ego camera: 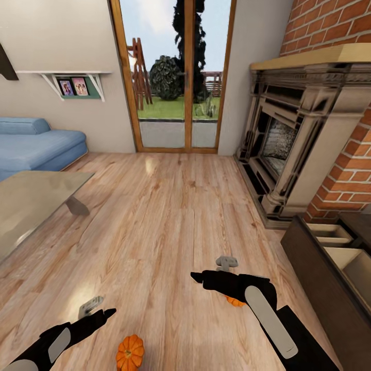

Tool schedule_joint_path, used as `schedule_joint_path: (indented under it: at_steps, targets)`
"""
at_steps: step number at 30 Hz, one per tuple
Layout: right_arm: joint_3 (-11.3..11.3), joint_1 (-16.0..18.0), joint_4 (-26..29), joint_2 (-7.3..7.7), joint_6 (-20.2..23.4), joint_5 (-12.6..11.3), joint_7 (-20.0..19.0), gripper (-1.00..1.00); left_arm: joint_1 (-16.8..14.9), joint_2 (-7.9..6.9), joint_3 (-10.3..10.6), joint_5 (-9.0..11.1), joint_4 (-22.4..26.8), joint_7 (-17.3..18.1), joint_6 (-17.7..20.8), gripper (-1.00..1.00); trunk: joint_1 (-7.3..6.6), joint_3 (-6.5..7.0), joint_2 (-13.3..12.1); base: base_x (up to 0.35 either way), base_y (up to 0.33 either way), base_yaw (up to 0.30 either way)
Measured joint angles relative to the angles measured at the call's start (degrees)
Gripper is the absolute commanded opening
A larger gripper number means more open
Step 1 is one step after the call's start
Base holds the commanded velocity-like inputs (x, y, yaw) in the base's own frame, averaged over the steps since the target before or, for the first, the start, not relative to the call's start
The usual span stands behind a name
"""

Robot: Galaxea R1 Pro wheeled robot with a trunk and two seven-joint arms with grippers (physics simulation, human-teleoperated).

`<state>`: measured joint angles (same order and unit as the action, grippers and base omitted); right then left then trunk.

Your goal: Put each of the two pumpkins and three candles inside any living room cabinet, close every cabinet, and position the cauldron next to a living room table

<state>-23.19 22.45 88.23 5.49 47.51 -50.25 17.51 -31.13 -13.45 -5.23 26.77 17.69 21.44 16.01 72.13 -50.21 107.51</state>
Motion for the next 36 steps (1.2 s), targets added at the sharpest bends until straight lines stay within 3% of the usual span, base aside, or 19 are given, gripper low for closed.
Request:
schedule_joint_path:
  at_steps: [36]
  targets:
    - [0.0,0.0,-0.1,0.07,0.0,0.0,0.0,1.00,0.0,-0.25,-0.3,0.0,-0.5,0.0,0.0,1.00,7.93,-6.46,14.4,-0.031,0.014,0.000]
